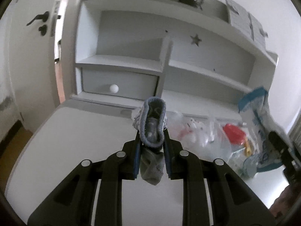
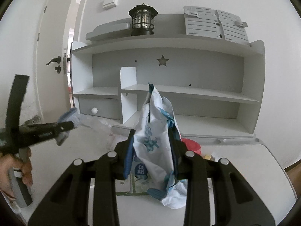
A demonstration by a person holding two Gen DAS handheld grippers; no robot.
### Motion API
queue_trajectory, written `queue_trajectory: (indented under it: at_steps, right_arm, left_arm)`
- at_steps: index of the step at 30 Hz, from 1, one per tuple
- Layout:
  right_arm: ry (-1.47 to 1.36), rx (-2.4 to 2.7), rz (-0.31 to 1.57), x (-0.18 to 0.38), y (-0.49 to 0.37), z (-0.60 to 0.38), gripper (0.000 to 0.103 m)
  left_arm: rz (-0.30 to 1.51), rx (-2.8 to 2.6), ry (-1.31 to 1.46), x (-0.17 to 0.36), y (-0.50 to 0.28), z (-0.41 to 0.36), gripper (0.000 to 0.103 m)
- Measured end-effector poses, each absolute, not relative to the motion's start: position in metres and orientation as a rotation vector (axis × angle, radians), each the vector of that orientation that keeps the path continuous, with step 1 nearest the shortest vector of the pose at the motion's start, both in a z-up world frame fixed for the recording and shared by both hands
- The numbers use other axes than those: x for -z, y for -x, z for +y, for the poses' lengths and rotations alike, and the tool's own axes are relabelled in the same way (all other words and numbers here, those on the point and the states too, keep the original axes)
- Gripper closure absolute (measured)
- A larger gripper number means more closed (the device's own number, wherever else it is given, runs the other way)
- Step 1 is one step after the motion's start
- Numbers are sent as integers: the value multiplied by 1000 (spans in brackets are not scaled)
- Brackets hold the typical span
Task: Collect trash
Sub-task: 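Carry the sock and wrapper over the bin and release both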
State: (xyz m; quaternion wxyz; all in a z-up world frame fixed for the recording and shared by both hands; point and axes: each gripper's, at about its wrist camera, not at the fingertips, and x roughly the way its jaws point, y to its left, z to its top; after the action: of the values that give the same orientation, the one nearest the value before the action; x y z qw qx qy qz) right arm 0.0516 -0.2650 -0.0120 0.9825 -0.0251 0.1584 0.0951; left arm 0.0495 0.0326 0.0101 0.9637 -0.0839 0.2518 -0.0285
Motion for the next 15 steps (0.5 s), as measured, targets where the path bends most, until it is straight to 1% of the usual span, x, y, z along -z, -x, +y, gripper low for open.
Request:
queue_trajectory:
  at_steps: [4, 8, 10, 13, 15]
  right_arm:
    - [20, -191, 308, 11, -50, -271, 71]
    - [-38, -222, 298, 8, -51, -282, 71]
    - [-81, -240, 289, -1, -48, -295, 71]
    - [-145, -231, 220, -30, -26, -333, 71]
    - [-161, -191, 166, -53, -2, -369, 71]
  left_arm:
    - [434, 16, 147, -42, -30, 39, 83]
    - [423, 74, 129, -65, -18, 21, 83]
    - [420, 139, 108, -73, -12, -4, 83]
    - [414, 261, 90, -83, -3, -47, 83]
    - [416, 382, 74, -88, 4, -91, 83]
